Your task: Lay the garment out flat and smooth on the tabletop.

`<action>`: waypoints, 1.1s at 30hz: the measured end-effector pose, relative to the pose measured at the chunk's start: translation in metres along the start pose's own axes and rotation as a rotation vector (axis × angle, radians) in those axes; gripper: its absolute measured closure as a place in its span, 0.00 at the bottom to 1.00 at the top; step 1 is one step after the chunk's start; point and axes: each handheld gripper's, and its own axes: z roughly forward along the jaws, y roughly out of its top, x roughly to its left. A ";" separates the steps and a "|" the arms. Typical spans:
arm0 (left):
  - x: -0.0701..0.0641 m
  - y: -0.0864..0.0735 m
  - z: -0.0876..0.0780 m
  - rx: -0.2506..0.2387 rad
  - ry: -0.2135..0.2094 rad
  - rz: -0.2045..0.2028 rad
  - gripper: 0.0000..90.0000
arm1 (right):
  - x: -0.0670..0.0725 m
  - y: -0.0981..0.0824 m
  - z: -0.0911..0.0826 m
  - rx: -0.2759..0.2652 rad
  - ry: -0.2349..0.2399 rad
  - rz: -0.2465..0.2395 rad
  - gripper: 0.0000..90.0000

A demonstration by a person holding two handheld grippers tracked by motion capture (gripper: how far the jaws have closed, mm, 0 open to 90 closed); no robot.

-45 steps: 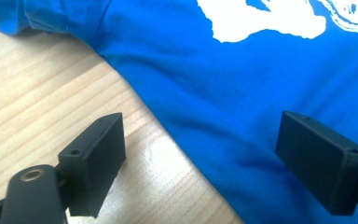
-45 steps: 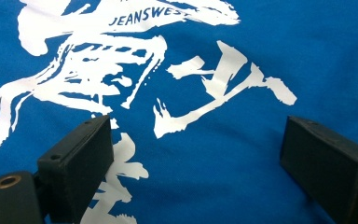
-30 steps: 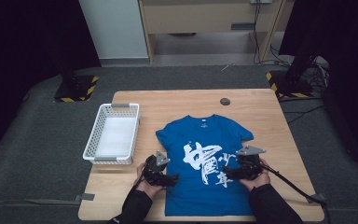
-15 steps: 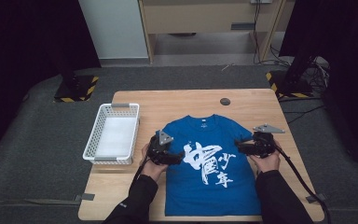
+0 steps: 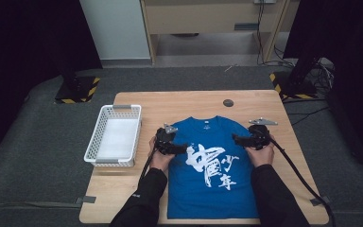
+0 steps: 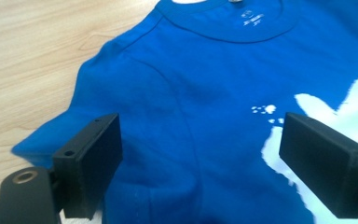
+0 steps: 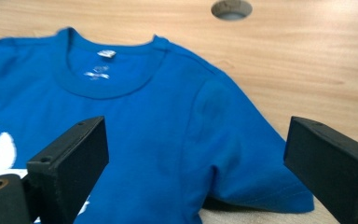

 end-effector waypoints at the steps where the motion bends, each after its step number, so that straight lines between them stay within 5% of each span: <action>1: 0.001 -0.001 0.003 -0.002 0.001 0.002 0.14 | -0.001 -0.001 0.003 0.008 0.000 -0.001 0.07; 17: 0.013 -0.003 0.018 0.049 0.034 0.009 0.15 | -0.005 -0.013 0.035 0.108 0.000 0.002 0.09; 33: 0.027 0.004 0.029 0.023 0.074 0.012 0.14 | -0.002 -0.001 0.061 0.137 -0.060 -0.079 0.01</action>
